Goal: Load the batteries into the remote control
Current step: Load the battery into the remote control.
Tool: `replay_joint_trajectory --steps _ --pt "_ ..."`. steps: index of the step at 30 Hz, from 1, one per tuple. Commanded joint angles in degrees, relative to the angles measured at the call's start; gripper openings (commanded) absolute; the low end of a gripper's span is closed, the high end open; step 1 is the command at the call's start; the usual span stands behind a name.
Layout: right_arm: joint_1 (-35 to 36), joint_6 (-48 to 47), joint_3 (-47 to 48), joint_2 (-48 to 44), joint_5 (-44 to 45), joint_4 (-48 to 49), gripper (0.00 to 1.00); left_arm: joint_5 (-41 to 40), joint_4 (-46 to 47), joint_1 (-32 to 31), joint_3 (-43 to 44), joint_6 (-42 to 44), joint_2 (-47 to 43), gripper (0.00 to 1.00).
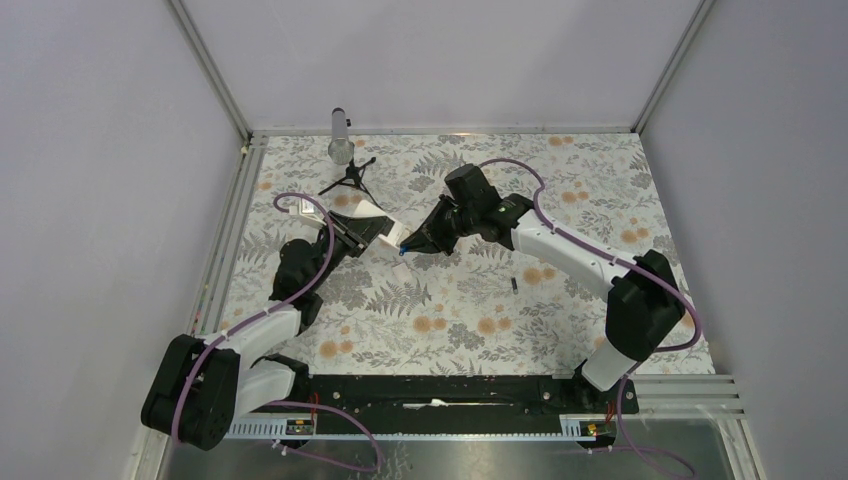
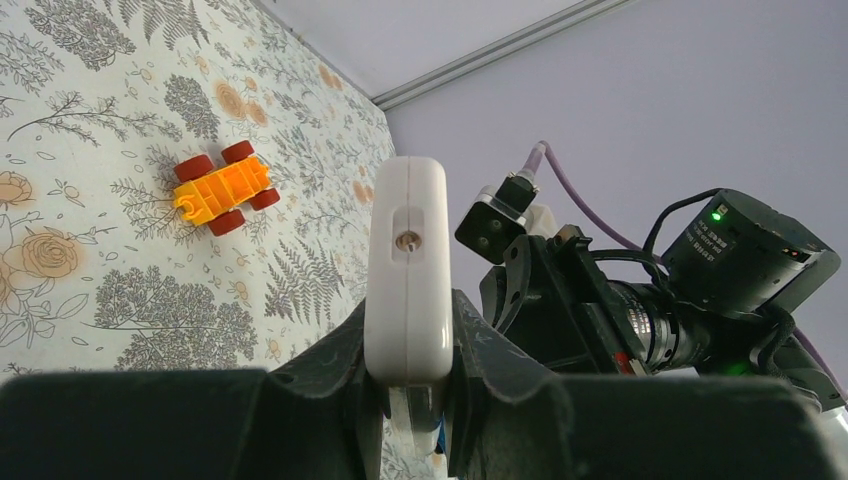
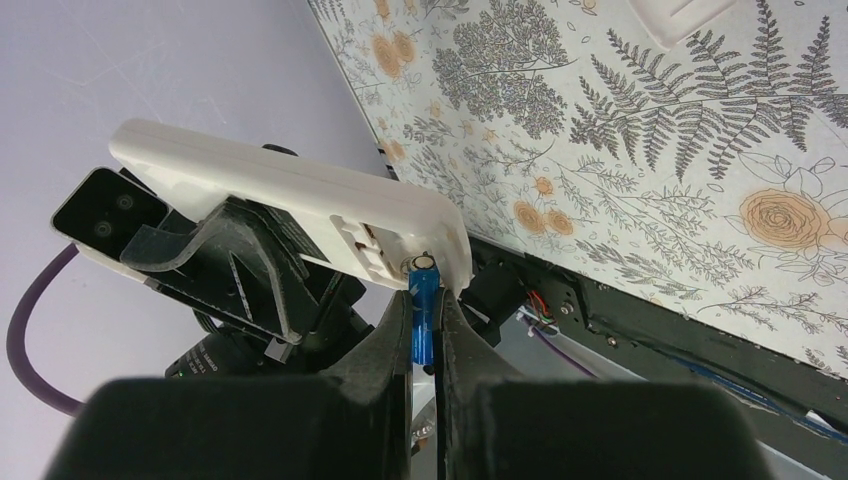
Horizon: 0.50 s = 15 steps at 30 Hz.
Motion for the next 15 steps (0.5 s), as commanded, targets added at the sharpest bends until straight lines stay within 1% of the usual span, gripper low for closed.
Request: replay_joint_trajectory --steps 1,8,15 --pt "0.5 0.9 0.1 1.1 2.0 -0.2 0.01 0.6 3.1 -0.3 -0.2 0.8 -1.7 0.00" --pt "0.4 0.8 -0.1 1.9 2.9 -0.2 0.02 1.3 0.1 -0.2 0.0 0.5 -3.0 0.00" --pt "0.2 0.9 0.1 3.6 0.8 0.8 0.03 1.7 -3.2 -0.2 0.7 0.3 -4.8 0.00"
